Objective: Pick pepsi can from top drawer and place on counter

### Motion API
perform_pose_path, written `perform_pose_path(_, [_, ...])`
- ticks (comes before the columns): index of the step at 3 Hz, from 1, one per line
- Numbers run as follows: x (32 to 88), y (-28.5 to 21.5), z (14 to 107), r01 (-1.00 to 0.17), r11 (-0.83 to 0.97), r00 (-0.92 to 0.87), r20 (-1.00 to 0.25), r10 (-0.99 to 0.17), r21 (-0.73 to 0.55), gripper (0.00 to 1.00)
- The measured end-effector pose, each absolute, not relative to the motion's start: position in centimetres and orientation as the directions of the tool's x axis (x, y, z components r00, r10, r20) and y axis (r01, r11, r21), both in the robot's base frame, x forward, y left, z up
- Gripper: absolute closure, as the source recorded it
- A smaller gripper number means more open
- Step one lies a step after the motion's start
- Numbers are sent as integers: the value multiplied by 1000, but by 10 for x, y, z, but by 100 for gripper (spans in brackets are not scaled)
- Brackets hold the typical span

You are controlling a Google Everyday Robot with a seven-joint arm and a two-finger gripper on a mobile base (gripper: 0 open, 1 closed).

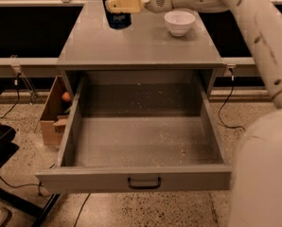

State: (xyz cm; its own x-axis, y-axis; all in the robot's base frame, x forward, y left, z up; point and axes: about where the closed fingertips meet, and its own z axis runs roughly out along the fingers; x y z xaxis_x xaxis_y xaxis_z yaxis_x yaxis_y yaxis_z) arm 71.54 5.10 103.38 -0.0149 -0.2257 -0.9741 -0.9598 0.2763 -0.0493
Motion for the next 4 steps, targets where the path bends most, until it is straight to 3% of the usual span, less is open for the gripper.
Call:
perform_pose_path(1, [748, 67, 1035, -952, 302, -15, -978, -208, -50, 100])
perform_pose_path(4, [821, 125, 892, -935, 354, -28, -983, -184, -40, 100])
